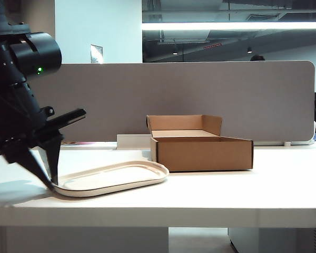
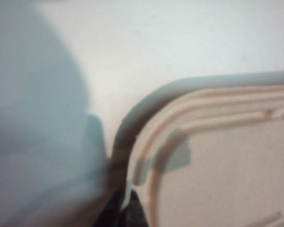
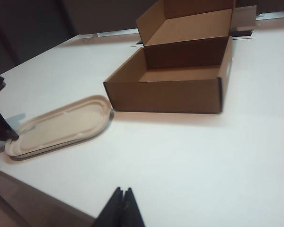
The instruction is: Pick up the lid and place it into the paper box.
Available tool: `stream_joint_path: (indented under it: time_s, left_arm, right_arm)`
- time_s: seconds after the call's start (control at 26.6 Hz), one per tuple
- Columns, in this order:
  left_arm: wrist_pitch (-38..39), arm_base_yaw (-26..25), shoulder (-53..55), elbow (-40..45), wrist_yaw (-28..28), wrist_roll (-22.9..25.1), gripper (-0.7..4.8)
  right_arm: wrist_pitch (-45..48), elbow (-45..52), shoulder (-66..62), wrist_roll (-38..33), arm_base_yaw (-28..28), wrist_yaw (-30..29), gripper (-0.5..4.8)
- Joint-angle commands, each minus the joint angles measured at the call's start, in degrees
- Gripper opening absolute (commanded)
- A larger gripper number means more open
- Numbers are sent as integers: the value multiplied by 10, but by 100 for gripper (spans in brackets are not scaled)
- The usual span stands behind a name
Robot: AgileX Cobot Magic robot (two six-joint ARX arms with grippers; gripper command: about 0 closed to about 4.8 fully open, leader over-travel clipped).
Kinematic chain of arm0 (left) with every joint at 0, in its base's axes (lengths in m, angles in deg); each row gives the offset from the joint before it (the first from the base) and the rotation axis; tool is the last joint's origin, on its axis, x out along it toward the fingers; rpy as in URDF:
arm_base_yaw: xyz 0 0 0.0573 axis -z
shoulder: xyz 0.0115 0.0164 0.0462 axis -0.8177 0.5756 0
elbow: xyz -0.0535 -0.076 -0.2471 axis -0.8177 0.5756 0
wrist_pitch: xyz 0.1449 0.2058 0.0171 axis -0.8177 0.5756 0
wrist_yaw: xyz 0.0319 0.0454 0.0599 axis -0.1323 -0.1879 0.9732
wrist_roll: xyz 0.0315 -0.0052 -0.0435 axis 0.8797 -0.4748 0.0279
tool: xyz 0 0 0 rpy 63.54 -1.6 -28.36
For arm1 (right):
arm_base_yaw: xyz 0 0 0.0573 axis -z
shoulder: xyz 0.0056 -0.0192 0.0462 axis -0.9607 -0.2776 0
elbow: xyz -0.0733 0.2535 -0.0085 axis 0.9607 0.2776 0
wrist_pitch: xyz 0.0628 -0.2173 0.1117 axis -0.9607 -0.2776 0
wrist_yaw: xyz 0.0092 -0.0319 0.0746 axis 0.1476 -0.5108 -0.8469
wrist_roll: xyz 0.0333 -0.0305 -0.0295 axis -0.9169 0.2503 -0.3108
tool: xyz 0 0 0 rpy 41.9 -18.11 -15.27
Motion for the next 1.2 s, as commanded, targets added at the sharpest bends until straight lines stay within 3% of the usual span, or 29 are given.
stream_joint_path:
  time_s: [0.04, 0.38, 0.87, 1.2]
  left_arm:
    - [32, 1, 8, 6, -2, 24, -6]
    - [51, 0, -62, 5, -17, 63, -6]
    - [47, 0, -208, -38, -21, 65, -6]
    - [-110, 0, -188, -64, -15, 65, -6]
  right_arm:
    - [6, 3, 1, -2, 0, 1, -8]
    - [6, 3, 0, -2, 0, 1, -8]
    - [6, 3, 0, -2, 0, 1, -8]
    - [6, 3, 0, -2, 0, -1, -8]
